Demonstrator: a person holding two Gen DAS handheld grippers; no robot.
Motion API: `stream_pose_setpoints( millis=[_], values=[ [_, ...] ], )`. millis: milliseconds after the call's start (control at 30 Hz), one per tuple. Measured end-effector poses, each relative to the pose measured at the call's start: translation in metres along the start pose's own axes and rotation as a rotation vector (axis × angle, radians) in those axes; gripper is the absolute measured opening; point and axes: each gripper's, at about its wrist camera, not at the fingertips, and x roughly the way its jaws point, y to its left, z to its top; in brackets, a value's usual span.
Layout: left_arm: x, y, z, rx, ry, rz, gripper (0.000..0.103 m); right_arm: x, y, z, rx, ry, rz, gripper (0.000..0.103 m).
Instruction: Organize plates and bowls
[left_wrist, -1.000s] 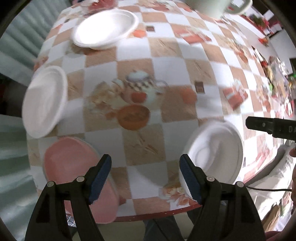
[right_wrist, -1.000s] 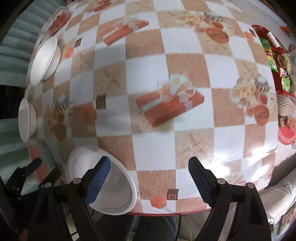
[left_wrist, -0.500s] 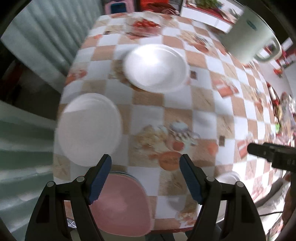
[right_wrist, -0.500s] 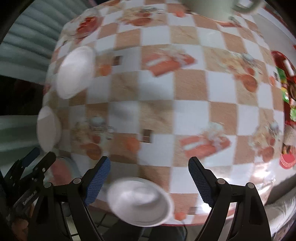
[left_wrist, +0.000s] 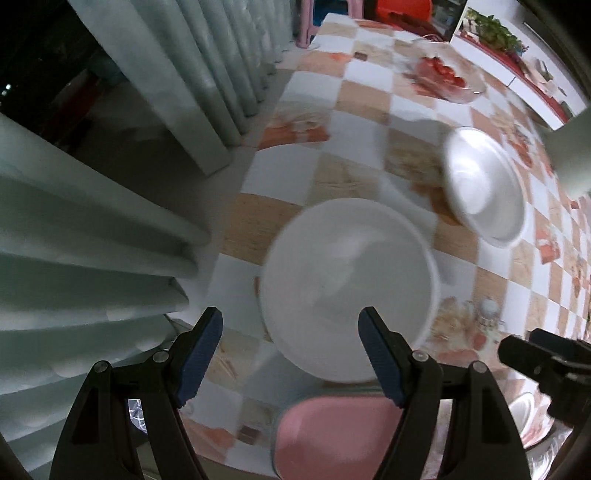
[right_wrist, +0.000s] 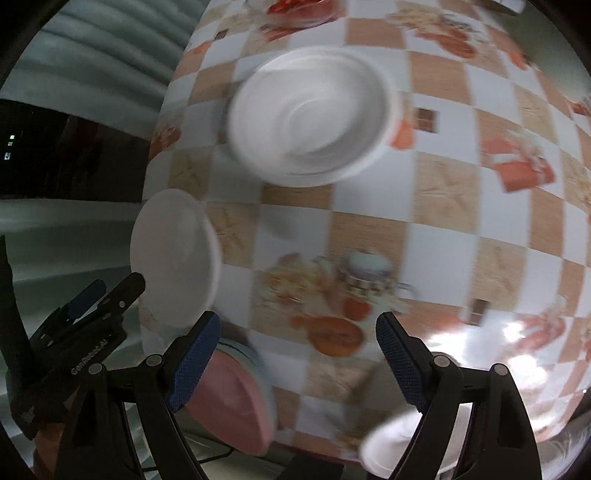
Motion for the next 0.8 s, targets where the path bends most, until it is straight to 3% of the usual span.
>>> stream_pose_setpoints(
  millis=[433,500,533,633,667,800],
  values=[
    [0.055,0.01,0.018,0.038,0.054,0.021,0.079,0.047,0.032,0.021,-0.023,0.039,-0.041,0.087],
    [0.061,0.01,0.019,0.045,0.068,0.022,0.079,0.053,0.036,0.022,-0.033,0.047,-0.046,0.081],
    [0.064,0.01,0.02,0.05,0.072,0.022,0.079,0.056,0.038,0.022,-0.038,0.051,-0.045,0.073],
    [0.069,0.008,0.021,0.067,0.077,0.034,0.079,0.064,0.041,0.022,-0.039,0.067,-0.041,0.071],
    [0.07,0.006,0.021,0.071,0.078,0.04,0.079,0.066,0.042,0.022,-0.041,0.069,-0.043,0.061],
    [0.071,0.001,0.021,0.082,0.075,0.034,0.063,0.075,0.043,0.022,-0.034,0.08,-0.006,0.044]
  ],
)
